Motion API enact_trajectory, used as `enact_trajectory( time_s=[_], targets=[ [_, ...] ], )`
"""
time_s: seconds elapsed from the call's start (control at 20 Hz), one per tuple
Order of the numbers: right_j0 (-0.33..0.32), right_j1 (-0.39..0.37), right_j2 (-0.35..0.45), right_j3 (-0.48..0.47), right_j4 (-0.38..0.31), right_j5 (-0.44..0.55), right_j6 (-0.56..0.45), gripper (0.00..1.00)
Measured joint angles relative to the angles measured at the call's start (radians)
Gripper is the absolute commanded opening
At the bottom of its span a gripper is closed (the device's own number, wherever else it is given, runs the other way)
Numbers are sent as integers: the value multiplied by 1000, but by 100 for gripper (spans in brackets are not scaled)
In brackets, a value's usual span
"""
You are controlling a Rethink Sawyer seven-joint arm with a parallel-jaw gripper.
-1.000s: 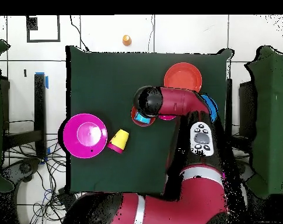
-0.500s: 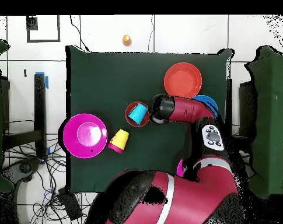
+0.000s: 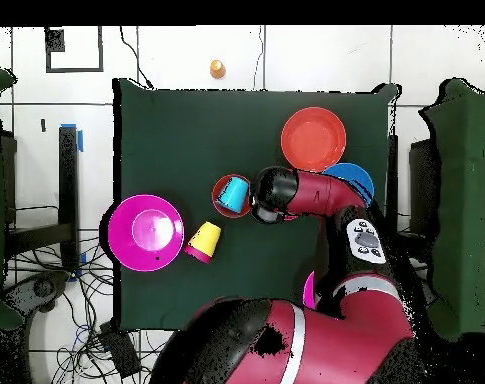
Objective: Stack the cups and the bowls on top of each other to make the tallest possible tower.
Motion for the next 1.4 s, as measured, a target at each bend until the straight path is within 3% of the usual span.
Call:
enact_trajectory(
  time_s=[0.05,0.1,0.85,0.9,1.4],
  targets=[
    [0,-19,5,10,2,25,0,100],
    [-1,-57,18,24,11,69,0,0],
    [-8,-122,60,33,16,79,0,0],
    [-9,-123,65,34,16,79,0,100],
    [-12,-124,79,36,16,69,0,100]
  ],
)
